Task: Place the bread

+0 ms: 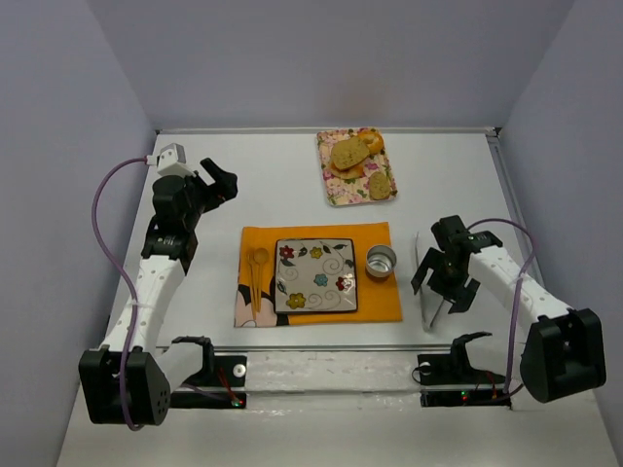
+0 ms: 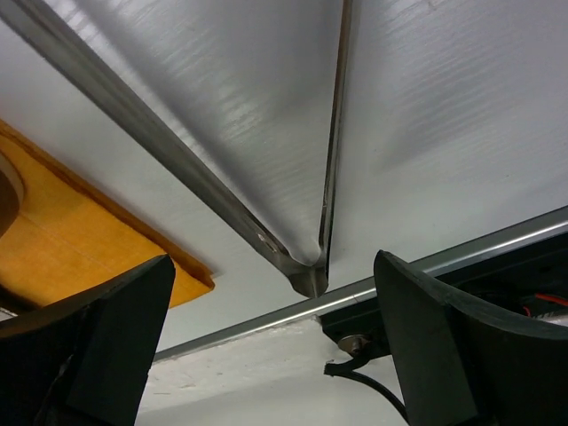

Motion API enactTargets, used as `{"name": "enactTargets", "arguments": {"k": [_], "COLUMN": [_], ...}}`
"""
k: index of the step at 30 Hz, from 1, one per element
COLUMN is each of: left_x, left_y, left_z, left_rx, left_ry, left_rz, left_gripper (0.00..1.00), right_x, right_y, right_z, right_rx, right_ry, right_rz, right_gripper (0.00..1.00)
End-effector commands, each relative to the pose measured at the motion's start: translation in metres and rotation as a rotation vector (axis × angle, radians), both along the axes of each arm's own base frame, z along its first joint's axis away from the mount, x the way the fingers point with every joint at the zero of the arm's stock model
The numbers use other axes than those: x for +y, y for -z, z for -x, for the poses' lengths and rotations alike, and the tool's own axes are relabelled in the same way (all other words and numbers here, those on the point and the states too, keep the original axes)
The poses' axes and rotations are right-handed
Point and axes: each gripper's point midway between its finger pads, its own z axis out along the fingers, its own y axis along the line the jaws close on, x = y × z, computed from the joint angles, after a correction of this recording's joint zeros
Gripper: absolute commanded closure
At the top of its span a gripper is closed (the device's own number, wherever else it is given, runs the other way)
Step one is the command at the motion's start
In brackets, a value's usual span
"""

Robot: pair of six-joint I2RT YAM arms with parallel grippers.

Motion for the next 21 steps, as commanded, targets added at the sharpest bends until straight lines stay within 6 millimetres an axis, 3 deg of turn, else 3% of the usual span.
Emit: {"name": "enactTargets", "arguments": {"k": [1,5,14,21], "left_x": [0.005,0.009,0.016,0.021], "left_y": [-0.014,-0.016,-0.021,-0.029], "left_z": [-0.004,-0.003,0.000,0.009], "left_rx": [-0.046,-0.052,-0.059,-0.079], "left_ry": [-0.016,-0.036,-0.070,-0.097], "left_rz": [-0.023,-0.028,-0.047,-0.052], "left_gripper": [0.01,0.01,0.01,0.01], "right_x": [-0.004,-0.012,-0.014,-0.024], "right_y": [0.004,0.016,0.034,0.052], "right_z": [-0.007,-0.018,-0.067,-0.071], "right_rx": [0.019,0.052,0.012,0.018], "right_ry": [0.020,0.023,-0.052,0.007], "right_rz": [0.046,0.114,0.181,0.168], "right_gripper": [0.00,0.00,0.00,0.00]}}
